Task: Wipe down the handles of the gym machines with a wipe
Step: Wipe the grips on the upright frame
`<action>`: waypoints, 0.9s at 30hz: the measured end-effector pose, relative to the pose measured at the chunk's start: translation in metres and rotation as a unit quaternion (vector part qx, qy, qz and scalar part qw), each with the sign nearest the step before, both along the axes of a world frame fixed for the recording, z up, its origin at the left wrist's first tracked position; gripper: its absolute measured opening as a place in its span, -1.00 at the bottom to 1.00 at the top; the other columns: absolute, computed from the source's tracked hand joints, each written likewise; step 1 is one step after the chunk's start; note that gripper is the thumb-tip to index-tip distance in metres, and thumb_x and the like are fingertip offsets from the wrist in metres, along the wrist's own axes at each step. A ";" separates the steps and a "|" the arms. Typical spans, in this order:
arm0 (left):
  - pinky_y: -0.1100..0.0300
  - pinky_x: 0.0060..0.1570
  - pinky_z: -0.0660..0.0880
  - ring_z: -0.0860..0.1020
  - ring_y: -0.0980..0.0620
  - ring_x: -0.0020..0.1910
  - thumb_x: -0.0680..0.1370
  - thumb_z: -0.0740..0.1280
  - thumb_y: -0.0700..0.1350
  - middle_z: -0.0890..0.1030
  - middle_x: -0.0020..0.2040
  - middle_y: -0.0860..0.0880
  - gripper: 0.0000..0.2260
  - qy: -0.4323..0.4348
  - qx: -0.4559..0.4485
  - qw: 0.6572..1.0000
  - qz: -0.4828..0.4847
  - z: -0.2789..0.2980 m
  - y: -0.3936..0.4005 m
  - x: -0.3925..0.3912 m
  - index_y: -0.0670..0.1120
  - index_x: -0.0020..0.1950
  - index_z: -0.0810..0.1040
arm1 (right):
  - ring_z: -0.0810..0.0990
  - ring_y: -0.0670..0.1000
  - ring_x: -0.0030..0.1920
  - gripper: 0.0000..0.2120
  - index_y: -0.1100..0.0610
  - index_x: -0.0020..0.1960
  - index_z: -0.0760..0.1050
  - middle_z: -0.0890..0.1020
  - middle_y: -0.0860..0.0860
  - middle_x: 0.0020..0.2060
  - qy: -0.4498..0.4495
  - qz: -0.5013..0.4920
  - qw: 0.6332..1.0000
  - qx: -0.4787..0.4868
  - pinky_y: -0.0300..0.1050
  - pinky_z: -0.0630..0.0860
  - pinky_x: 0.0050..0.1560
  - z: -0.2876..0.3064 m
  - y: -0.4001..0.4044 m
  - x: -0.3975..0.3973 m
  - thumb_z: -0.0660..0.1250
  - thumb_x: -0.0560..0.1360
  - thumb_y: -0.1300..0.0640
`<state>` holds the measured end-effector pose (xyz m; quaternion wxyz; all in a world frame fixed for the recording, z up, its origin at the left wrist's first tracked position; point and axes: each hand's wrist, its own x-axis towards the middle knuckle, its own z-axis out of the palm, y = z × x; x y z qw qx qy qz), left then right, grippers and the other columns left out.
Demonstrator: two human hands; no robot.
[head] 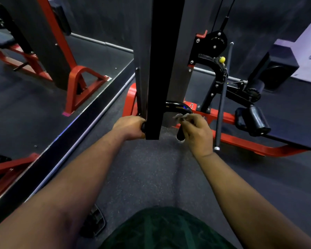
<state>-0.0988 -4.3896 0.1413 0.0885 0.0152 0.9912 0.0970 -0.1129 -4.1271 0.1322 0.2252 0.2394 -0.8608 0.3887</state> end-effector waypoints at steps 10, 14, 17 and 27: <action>0.08 -0.12 0.54 0.62 -0.07 -0.07 0.41 0.41 0.13 0.52 -0.22 0.10 -0.82 0.006 -0.002 1.000 -0.009 0.001 0.000 0.007 0.13 -0.19 0.44 | 0.60 0.21 -0.37 -0.66 -0.02 0.18 0.67 0.58 0.06 -0.19 0.005 0.006 0.952 0.305 -0.02 0.49 -0.46 -0.093 0.019 0.007 0.54 0.43 0.19; 0.09 -0.15 0.51 0.63 -0.06 -0.07 0.40 0.41 0.13 0.53 -0.22 0.10 -0.84 0.005 -0.002 1.000 -0.011 -0.001 -0.001 0.006 0.13 -0.14 0.49 | 0.67 0.01 0.02 -0.77 -0.15 0.15 0.63 0.63 -0.14 0.08 -0.113 0.064 0.967 0.221 -0.07 0.59 -0.13 -0.095 0.036 0.015 0.25 0.59 0.00; 0.11 -0.18 0.47 0.62 -0.05 -0.07 0.40 0.41 0.14 0.52 -0.22 0.10 -0.83 0.007 -0.003 1.000 -0.014 -0.003 -0.002 0.005 0.14 -0.15 0.47 | 0.63 -0.12 -0.01 -0.82 -0.03 0.11 0.61 0.62 -0.18 0.04 -0.124 0.074 0.989 0.014 -0.06 0.57 -0.07 -0.073 0.046 0.022 0.25 0.62 0.13; 0.09 -0.17 0.47 0.63 -0.08 -0.06 0.41 0.43 0.15 0.50 -0.22 0.12 -0.77 0.001 -0.006 1.000 -0.005 -0.001 -0.001 0.002 0.11 -0.20 0.42 | 0.67 0.07 -0.09 -0.89 -0.05 0.15 0.45 0.67 -0.06 -0.11 -0.150 -0.041 0.963 -0.221 0.10 0.60 0.00 -0.034 -0.009 -0.001 0.22 0.67 -0.04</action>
